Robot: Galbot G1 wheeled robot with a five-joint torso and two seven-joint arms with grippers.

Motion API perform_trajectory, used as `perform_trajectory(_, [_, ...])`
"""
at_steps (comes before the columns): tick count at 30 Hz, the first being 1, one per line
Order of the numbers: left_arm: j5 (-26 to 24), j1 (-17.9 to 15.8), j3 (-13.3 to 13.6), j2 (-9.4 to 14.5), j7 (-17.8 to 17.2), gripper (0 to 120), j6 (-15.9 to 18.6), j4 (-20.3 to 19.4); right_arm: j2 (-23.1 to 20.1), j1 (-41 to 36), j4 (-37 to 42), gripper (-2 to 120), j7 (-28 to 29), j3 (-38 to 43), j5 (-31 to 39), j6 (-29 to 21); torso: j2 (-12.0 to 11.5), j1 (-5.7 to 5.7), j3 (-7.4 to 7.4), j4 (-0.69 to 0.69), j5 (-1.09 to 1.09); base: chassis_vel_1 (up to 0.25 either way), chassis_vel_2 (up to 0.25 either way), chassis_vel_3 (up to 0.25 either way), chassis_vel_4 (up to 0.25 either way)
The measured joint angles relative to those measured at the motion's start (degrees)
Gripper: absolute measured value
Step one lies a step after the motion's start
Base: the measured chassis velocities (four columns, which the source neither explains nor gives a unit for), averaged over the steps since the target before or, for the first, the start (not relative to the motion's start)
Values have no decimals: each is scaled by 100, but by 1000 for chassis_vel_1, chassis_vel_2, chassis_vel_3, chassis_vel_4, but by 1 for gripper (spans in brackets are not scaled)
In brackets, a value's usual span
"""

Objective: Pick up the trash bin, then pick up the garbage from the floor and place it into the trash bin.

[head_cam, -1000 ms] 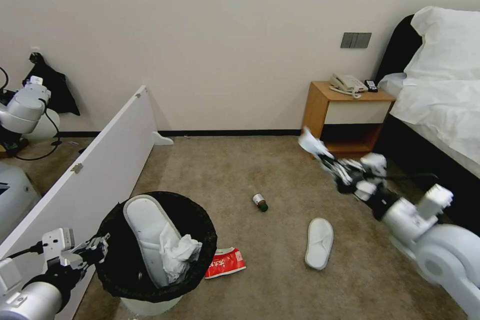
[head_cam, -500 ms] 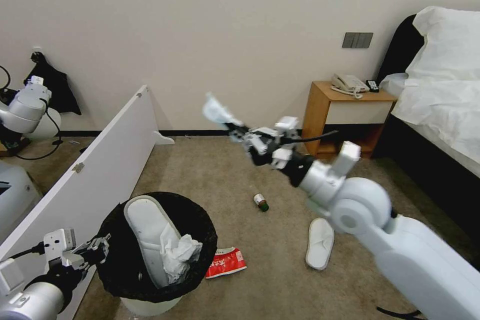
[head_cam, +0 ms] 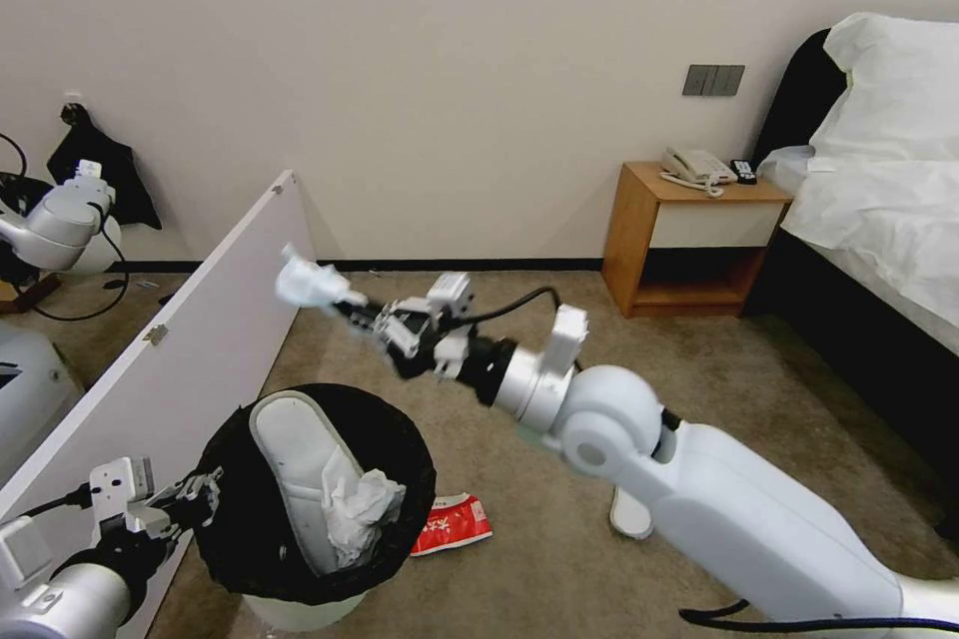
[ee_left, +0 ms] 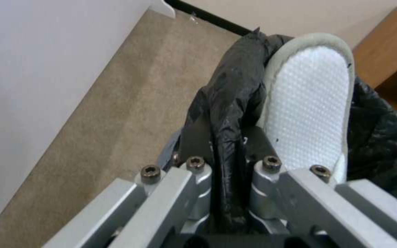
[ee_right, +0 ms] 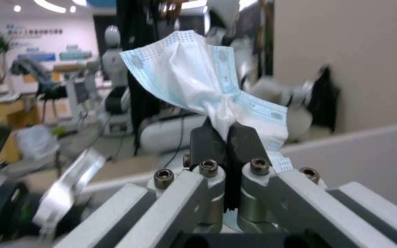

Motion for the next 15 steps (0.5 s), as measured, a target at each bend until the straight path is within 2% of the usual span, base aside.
perform_trajectory(6, [-20, -33, 36, 11, 2, 6, 0, 0, -306, -303, 195, 0, 20, -352, -17, -238, 0, 0, 0, -1, 1, 0, 0, 0, 0])
perform_trajectory(15, [-69, -21, 18, 55, 5, 6, 0, 0, -469, -383, 239, 0, 1, -595, -58, -332, 0, 0, -1, 0, 1, 0, 0, 0, 0])
